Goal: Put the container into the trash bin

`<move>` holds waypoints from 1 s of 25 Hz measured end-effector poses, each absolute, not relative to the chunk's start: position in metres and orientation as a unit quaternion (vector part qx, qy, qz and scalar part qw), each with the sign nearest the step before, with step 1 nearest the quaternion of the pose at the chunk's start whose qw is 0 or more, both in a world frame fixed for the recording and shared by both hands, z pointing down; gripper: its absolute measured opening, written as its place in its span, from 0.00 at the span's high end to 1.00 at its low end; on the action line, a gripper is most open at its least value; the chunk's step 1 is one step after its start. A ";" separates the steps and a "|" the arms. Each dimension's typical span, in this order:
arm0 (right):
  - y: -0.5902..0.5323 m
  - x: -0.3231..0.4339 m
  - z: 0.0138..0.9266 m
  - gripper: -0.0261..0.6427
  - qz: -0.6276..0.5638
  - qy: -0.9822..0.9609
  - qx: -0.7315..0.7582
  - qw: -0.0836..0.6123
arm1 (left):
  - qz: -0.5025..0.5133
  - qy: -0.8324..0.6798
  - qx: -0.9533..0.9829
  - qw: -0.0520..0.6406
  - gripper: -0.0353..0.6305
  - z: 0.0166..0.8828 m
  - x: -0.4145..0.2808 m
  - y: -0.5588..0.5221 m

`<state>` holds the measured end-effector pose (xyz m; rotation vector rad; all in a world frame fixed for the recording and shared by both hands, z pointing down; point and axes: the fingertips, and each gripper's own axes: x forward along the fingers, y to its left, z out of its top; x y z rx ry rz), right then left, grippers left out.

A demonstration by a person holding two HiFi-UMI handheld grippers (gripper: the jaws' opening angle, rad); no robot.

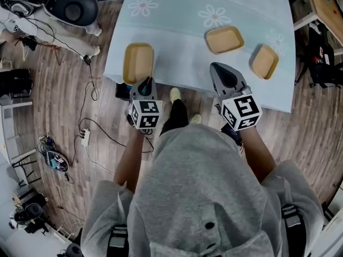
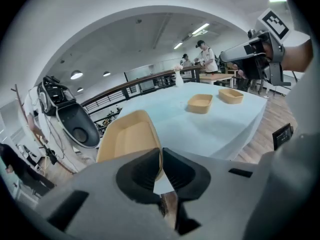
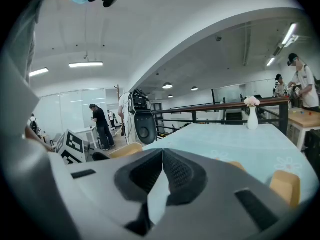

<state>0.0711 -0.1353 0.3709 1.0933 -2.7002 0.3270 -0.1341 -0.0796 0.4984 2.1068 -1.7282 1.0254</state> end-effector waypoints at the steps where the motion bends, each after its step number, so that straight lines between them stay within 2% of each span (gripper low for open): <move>1: -0.133 0.065 0.371 0.92 0.111 -0.920 0.362 0.104 | 0.349 -0.600 0.710 0.118 0.89 0.498 -0.141 -0.072; 10: -0.104 0.002 0.370 0.92 0.101 -0.949 0.281 0.104 | 0.335 -0.683 0.632 0.149 0.89 0.492 -0.213 -0.002; 25: -0.082 -0.064 0.365 0.92 0.091 -0.960 0.241 0.113 | 0.312 -0.721 0.587 0.197 0.89 0.509 -0.276 0.044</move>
